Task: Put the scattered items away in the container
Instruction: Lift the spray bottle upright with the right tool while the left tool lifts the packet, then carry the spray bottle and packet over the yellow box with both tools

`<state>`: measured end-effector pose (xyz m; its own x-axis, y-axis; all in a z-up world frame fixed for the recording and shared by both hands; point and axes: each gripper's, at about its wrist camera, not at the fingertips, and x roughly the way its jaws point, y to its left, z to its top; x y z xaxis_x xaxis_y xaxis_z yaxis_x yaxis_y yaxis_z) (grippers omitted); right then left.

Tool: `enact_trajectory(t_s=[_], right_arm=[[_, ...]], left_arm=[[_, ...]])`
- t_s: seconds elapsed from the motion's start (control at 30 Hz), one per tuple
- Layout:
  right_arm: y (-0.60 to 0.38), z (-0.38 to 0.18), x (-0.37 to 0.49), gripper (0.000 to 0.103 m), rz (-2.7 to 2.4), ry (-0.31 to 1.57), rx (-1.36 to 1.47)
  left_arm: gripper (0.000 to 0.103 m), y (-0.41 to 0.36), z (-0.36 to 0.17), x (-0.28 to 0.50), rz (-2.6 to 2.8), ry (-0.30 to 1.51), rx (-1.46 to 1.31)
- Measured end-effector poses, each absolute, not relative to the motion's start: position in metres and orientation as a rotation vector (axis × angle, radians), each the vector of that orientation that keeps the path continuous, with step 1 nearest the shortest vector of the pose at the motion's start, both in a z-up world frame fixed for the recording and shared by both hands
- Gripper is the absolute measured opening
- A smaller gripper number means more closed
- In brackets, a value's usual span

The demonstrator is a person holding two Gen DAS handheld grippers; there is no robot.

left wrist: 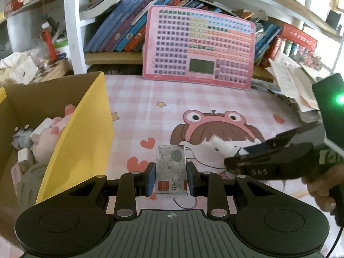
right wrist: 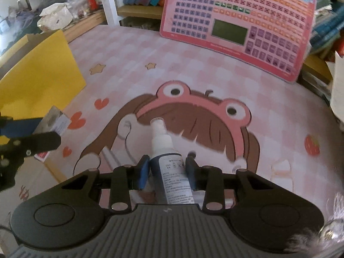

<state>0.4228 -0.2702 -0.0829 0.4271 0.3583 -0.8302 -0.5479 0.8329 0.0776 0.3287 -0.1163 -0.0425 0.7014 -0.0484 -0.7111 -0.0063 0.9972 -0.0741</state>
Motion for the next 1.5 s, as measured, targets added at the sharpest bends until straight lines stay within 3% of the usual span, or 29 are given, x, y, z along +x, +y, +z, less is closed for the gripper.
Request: enact_trajectory(t_s=[0.27, 0.6, 1.5], right_arm=[[-0.265, -0.087, 0.391, 0.034, 0.564, 0.970, -0.285], [-0.280, -0.079, 0.376, 0.031, 0.507, 0.991, -0.133], [-0.265, -0.009, 0.219, 0.031, 0.235, 0.890, 0.062]], left_arm=[[0.028, -0.118, -0.032, 0.302, -0.079, 0.797, -0.070], [0.028, -0.115, -0.018, 0.279, -0.117, 0.786, -0.073], [0.028, -0.067, 0.012, 0.191, -0.446, 0.722, -0.103]])
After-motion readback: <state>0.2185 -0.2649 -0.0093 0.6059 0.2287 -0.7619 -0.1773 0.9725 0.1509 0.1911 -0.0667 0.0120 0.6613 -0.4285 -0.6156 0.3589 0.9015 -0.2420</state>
